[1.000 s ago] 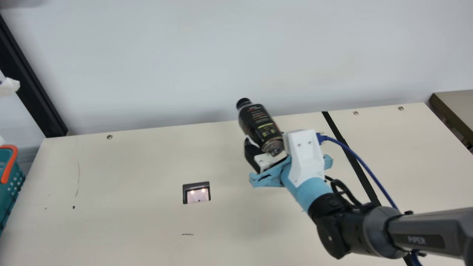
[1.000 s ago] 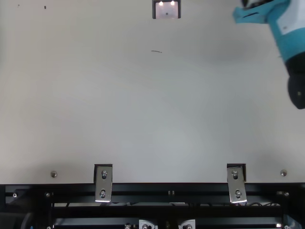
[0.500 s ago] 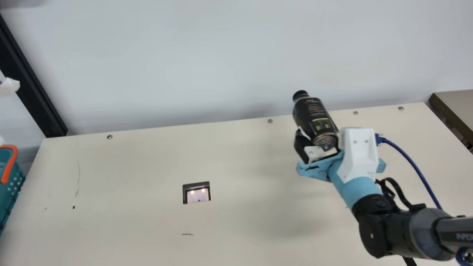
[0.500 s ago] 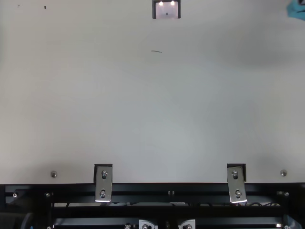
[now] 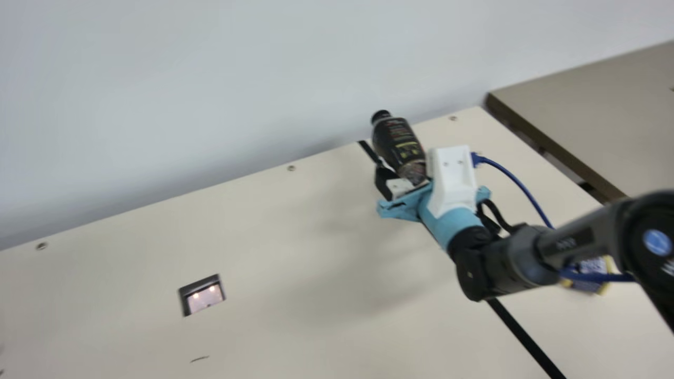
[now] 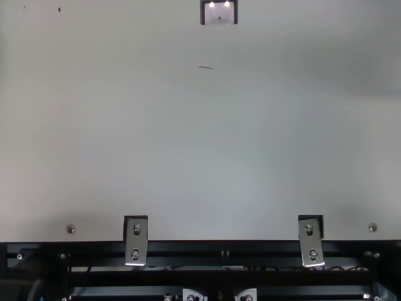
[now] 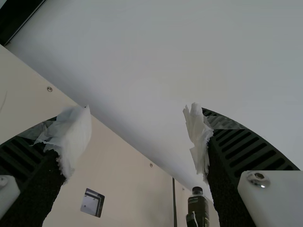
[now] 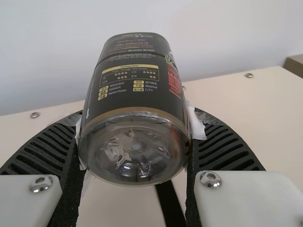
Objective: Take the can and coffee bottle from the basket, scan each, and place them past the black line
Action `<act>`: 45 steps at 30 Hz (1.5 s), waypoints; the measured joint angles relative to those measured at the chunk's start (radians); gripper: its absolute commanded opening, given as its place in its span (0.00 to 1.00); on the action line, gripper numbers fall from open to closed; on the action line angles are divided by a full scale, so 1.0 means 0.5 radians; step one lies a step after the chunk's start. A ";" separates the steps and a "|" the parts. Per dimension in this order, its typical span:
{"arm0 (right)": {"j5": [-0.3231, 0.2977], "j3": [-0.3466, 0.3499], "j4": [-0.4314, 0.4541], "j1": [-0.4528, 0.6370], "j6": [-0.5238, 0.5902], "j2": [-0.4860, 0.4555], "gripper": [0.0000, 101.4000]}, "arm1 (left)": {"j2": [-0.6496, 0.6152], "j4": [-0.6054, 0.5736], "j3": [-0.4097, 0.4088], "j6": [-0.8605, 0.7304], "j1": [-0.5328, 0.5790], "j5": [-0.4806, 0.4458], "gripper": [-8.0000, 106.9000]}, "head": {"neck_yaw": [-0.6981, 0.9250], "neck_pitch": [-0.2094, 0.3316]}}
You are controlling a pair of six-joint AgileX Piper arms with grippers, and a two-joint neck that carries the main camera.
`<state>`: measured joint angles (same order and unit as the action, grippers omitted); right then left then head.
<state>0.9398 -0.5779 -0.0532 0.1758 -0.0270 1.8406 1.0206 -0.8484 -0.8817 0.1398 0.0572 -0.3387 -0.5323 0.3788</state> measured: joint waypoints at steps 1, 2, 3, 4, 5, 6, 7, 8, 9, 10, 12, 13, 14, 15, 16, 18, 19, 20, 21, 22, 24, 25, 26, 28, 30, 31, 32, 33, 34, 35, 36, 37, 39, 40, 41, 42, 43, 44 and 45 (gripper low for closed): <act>0.000 0.000 -0.007 0.017 0.005 0.000 0.00 | 0.000 0.000 0.000 0.000 0.000 0.000 0.85 | -0.061 0.010; 0.000 0.002 -0.012 0.032 0.009 0.000 0.00 | 0.000 0.000 0.000 0.000 0.000 0.000 0.85 | -0.102 0.010; 0.000 0.002 -0.017 0.046 0.015 0.000 0.00 | 0.000 0.000 0.000 0.000 0.000 0.000 0.85 | -0.174 0.020; -0.002 0.002 -0.024 0.060 0.021 0.000 0.00 | 0.000 0.000 0.000 0.000 0.000 0.000 0.85 | -0.194 0.041; -0.002 0.002 -0.031 0.075 0.025 0.000 0.00 | 0.000 0.000 0.000 0.000 0.000 0.000 0.85 | -0.256 0.041; -0.004 0.002 -0.033 0.088 0.033 0.000 0.00 | 0.000 0.000 0.000 0.000 0.000 0.000 0.85 | -0.266 0.041; -0.004 0.002 -0.033 0.100 0.040 0.000 0.00 | 0.000 0.000 0.000 0.000 0.000 0.000 0.85 | -0.307 0.031; -0.009 0.002 -0.044 0.112 0.054 0.000 0.00 | 0.000 0.000 0.000 0.000 0.000 0.000 0.85 | -0.338 0.031; -0.010 0.002 -0.055 0.125 0.054 0.002 0.00 | 0.000 0.000 0.000 0.000 0.000 0.000 0.85 | -0.389 0.051; -0.015 0.002 -0.065 0.136 0.069 0.004 0.00 | 0.000 0.000 0.000 0.000 0.000 0.000 0.85 | -0.409 0.051; -0.021 0.006 -0.100 0.157 0.094 0.011 0.00 | 0.000 0.000 0.000 0.000 0.000 0.000 0.85 | -0.420 0.051; -0.024 0.009 -0.115 0.171 0.109 0.015 0.00 | 0.000 0.000 0.000 0.000 0.000 0.000 0.85 | -0.420 0.051; -0.024 0.009 -0.133 0.176 0.117 0.017 0.00 | 0.000 0.000 0.000 0.000 0.000 0.000 0.85 | -0.420 0.051; -0.022 0.011 -0.156 0.186 0.128 0.019 0.00 | 0.000 0.000 0.000 0.000 0.000 0.000 0.85 | -0.420 0.051; -0.022 0.012 -0.169 0.195 0.143 0.019 0.00 | 0.000 0.000 0.000 0.000 0.000 0.000 0.85 | -0.420 0.051; 0.006 0.019 -0.208 0.212 0.182 0.022 0.00 | 0.000 0.000 0.000 0.000 0.000 0.000 0.85 | -0.420 0.051; 0.017 0.027 -0.218 0.218 0.198 0.024 0.00 | 0.000 0.000 0.000 0.000 0.000 0.000 0.85 | -0.420 0.051; 0.027 0.031 -0.233 0.226 0.215 0.027 0.00 | 0.000 0.000 0.000 0.000 0.000 0.000 0.85 | -0.420 0.051; 0.033 0.036 -0.251 0.237 0.226 0.030 0.00 | 0.000 0.000 0.000 0.000 0.000 0.000 0.85 | -0.420 0.051; 0.043 0.038 -0.260 0.247 0.242 0.033 0.00 | 0.000 0.000 0.000 0.000 0.000 0.000 0.85 | -0.420 0.051; 0.075 0.049 -0.275 0.267 0.274 0.036 0.00 | 0.000 0.000 0.000 0.000 0.000 0.000 0.85 | -0.420 0.051; 0.090 0.054 -0.286 0.277 0.288 0.043 0.00 | 0.000 0.000 0.000 0.000 0.000 0.000 0.85 | -0.420 0.051; 0.100 0.061 -0.296 0.291 0.300 0.048 0.00 | 0.000 0.000 0.000 0.000 0.000 0.000 0.85 | -0.420 0.061; 0.124 0.078 -0.309 0.314 0.331 0.060 0.00 | 0.000 0.000 0.000 0.000 0.000 0.000 0.85 | -0.420 0.061; 0.142 0.093 -0.310 0.337 0.351 0.077 0.00 | 0.000 0.000 0.000 0.000 0.000 0.000 0.85 | -0.420 0.051; 0.153 0.100 -0.310 0.351 0.362 0.087 0.00 | 0.000 0.000 0.000 0.000 0.000 0.000 0.85 | -0.420 0.051; 0.166 0.109 -0.310 0.364 0.371 0.095 0.00 | 0.000 0.000 0.000 0.000 0.000 0.000 0.85 | -0.420 0.061; 0.173 0.118 -0.310 0.381 0.376 0.110 0.00 | 0.000 0.000 0.000 0.000 0.000 0.000 0.85 | -0.420 0.061; 0.186 0.122 -0.310 0.394 0.376 0.122 0.00 | 0.000 0.000 0.000 0.000 0.000 0.000 0.85 | -0.420 0.051; 0.186 0.130 -0.310 0.409 0.383 0.136 0.00 | 0.000 0.000 0.000 0.000 0.000 0.000 0.85 | -0.409 0.051; 0.196 0.132 -0.310 0.421 0.385 0.150 0.00 | 0.000 0.000 0.000 0.000 0.000 0.000 0.85 | -0.420 0.051; 0.201 0.137 -0.310 0.437 0.391 0.165 0.00 | 0.000 0.000 0.000 0.000 0.000 0.000 0.85 | -0.409 0.061; 0.216 0.145 -0.308 0.460 0.399 0.189 0.00 | 0.000 0.000 0.000 0.000 0.000 0.000 0.85 | -0.420 0.061; 0.222 0.145 -0.308 0.470 0.404 0.200 0.00 | 0.000 0.000 0.000 0.000 0.000 0.000 0.85 | -0.420 0.061; 0.228 0.147 -0.301 0.481 0.412 0.213 0.00 | 0.000 0.000 0.000 0.000 0.000 0.000 0.85 | -0.420 0.051; 0.234 0.148 -0.295 0.489 0.414 0.225 0.00 | 0.000 0.000 0.000 0.000 0.000 0.000 0.85 | -0.420 0.051; 0.236 0.150 -0.296 0.496 0.414 0.233 0.00 | 0.000 0.000 0.000 0.000 0.000 0.000 0.85 | -0.420 0.061; 0.236 0.149 -0.293 0.503 0.416 0.244 0.00 | 0.000 0.000 0.000 0.000 0.000 0.000 0.85 | -0.420 0.051; 0.238 0.150 -0.288 0.512 0.420 0.254 0.00 | 0.000 0.000 0.000 0.000 0.000 0.000 0.85 | -0.420 0.051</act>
<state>1.0589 -0.5028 -0.1972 0.4316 0.1832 1.9675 1.0206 -0.8484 -0.8817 0.1398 0.0572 -0.3387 -0.7421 0.4043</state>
